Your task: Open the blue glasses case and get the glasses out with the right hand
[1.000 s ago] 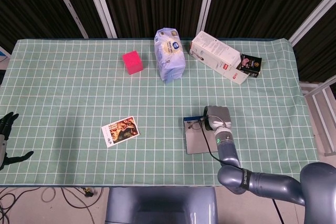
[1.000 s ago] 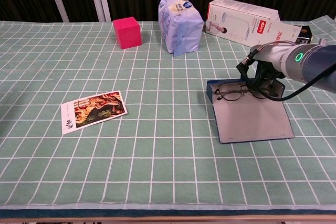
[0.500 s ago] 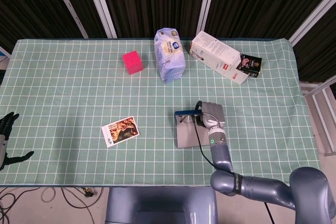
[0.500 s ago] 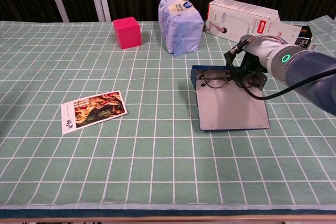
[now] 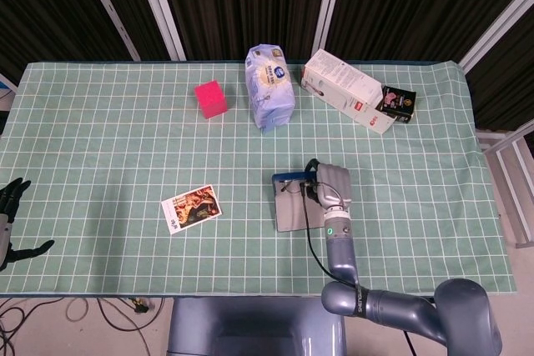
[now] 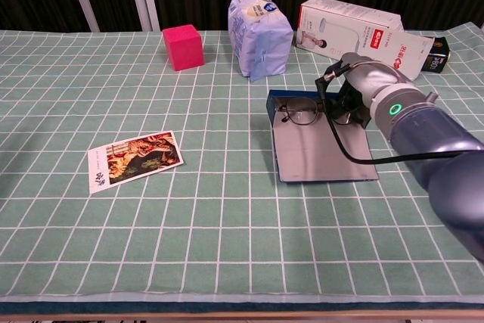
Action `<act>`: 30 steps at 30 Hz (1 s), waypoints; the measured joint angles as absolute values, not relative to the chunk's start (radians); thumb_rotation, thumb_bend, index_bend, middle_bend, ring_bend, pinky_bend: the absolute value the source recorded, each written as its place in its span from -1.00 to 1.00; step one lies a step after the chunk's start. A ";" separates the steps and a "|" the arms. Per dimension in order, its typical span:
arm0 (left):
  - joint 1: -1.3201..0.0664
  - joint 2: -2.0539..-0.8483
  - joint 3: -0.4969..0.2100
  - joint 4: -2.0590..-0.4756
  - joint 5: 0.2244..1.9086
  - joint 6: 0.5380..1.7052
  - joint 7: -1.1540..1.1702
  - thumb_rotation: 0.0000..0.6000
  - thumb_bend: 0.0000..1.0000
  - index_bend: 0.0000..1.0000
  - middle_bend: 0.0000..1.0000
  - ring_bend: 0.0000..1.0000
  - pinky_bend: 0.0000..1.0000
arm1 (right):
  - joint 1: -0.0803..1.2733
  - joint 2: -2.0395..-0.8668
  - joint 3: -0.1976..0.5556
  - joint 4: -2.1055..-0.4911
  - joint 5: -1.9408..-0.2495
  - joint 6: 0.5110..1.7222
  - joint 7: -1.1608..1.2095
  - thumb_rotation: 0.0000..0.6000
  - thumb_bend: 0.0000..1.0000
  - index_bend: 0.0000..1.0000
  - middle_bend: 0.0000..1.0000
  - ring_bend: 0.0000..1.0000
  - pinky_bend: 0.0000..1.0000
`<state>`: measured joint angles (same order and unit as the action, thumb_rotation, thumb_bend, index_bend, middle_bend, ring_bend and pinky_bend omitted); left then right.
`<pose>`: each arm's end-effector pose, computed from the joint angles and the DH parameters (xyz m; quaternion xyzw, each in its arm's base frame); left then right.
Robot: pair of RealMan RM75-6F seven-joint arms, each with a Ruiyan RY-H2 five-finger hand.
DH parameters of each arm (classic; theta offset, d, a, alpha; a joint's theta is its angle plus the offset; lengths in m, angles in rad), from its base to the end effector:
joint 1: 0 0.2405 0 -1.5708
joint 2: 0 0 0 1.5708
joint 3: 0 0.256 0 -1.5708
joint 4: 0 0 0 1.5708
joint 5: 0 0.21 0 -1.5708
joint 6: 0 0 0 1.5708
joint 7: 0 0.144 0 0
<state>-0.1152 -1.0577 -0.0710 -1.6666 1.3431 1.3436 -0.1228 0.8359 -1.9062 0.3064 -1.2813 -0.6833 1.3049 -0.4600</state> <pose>-0.3252 0.1923 0.1664 -0.5445 -0.4820 -0.3747 0.5752 -0.1263 -0.3575 -0.0622 0.5558 -0.5019 0.3953 0.5319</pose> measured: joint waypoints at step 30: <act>-0.116 -1.058 -0.072 -1.666 1.346 1.345 -0.126 1.00 -1.00 -1.00 -1.00 -1.00 -1.00 | 0.782 -2.067 0.398 -1.076 -0.922 1.361 -0.290 1.00 0.21 -0.08 0.87 1.00 0.99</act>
